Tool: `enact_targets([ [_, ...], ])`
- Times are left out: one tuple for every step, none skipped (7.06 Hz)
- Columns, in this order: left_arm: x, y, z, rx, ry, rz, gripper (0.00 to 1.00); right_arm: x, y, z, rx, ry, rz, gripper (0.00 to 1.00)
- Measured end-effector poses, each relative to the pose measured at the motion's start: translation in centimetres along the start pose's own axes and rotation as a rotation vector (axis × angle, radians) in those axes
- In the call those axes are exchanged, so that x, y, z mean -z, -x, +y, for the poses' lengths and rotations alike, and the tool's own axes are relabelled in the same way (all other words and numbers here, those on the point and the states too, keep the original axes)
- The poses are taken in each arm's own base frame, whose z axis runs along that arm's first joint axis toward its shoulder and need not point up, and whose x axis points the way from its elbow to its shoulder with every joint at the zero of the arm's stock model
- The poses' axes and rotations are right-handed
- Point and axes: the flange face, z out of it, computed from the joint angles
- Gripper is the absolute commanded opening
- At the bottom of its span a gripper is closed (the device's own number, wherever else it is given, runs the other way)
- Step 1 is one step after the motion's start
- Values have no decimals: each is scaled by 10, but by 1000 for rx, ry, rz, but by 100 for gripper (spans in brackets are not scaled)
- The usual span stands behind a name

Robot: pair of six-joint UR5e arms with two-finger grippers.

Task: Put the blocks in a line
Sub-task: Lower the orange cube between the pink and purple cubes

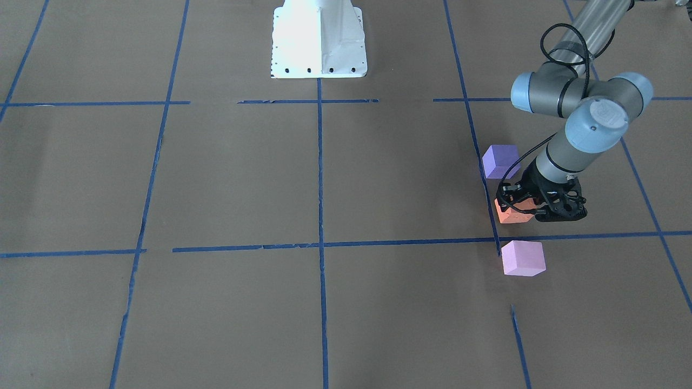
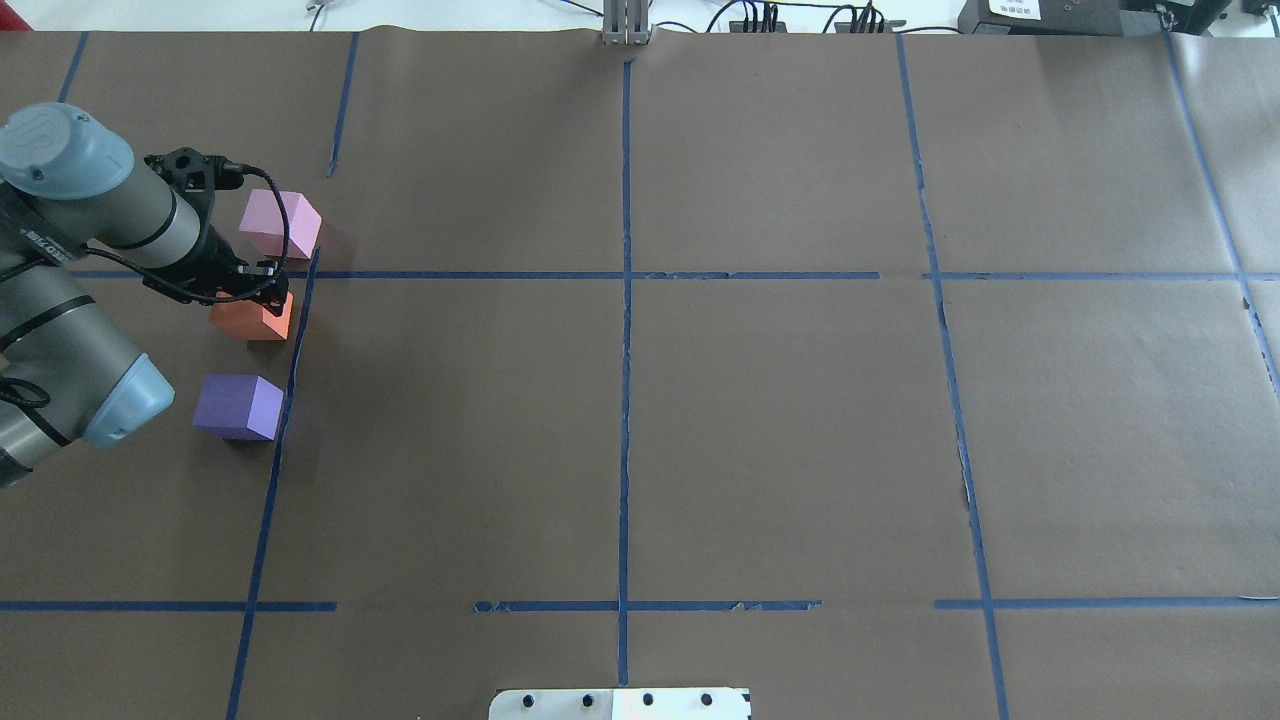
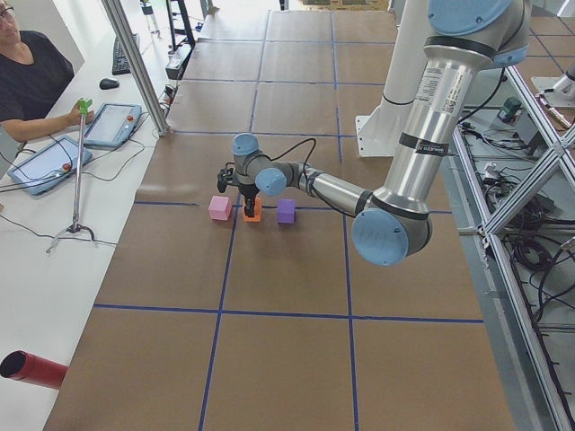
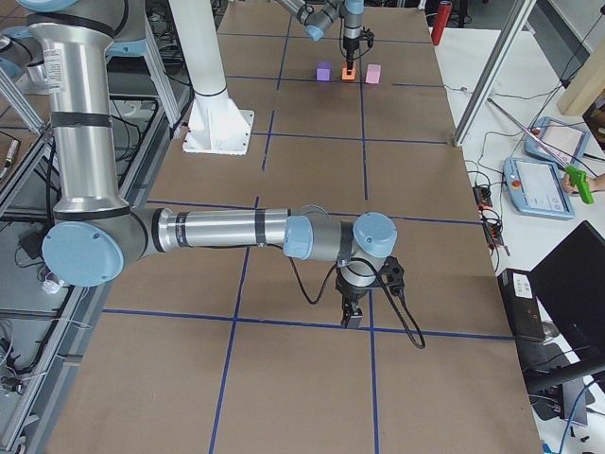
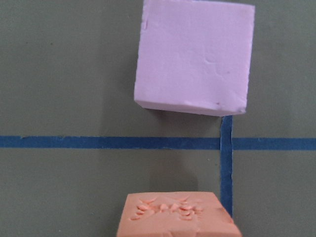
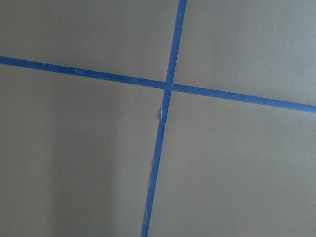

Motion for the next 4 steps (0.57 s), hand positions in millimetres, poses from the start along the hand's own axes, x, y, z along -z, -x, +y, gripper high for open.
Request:
enact_targets([
  [0,-1,0,-2,0,1,94,0,0,0,0,0,0,100],
  [0,-1,0,-10,1,1,99,0,0,0,0,0,0,100],
  [0,-1,0,-24,1,1,100,0,0,0,1,0,0,100],
  [0,-1,0,-32,1,1,99,0,0,0,1,0,0,100],
])
